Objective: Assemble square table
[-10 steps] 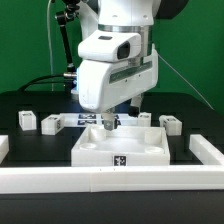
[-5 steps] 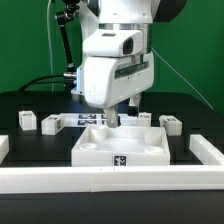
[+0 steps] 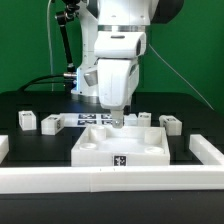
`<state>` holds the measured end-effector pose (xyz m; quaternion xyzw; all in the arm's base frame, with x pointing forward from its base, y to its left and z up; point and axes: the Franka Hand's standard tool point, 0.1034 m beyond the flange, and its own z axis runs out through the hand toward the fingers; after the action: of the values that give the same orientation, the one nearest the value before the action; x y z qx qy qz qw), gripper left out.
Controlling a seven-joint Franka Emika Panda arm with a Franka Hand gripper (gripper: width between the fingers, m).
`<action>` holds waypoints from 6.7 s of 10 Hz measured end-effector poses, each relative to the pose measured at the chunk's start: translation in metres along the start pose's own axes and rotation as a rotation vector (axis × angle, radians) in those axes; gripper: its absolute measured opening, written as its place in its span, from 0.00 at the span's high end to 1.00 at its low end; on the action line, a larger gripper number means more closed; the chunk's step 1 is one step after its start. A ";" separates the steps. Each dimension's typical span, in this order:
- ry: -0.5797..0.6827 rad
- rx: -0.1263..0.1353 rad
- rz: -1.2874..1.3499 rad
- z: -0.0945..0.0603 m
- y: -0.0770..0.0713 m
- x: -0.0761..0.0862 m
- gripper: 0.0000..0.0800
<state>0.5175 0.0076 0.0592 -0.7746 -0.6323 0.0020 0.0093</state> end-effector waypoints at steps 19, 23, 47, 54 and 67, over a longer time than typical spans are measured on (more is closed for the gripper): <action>0.026 0.002 -0.012 0.056 -0.066 -0.008 0.75; 0.026 0.002 -0.012 0.056 -0.066 -0.008 0.93; 0.004 0.018 -0.112 0.053 -0.038 0.038 0.31; 0.014 -0.044 0.119 0.012 -0.047 0.048 0.19; 0.047 -0.012 0.883 0.017 -0.063 0.078 0.19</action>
Offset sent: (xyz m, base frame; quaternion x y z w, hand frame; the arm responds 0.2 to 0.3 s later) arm 0.0000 0.0000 0.0000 0.0000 0.0000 0.0000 1.0000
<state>0.4710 0.0973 0.0439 -0.9704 -0.2405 -0.0158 0.0174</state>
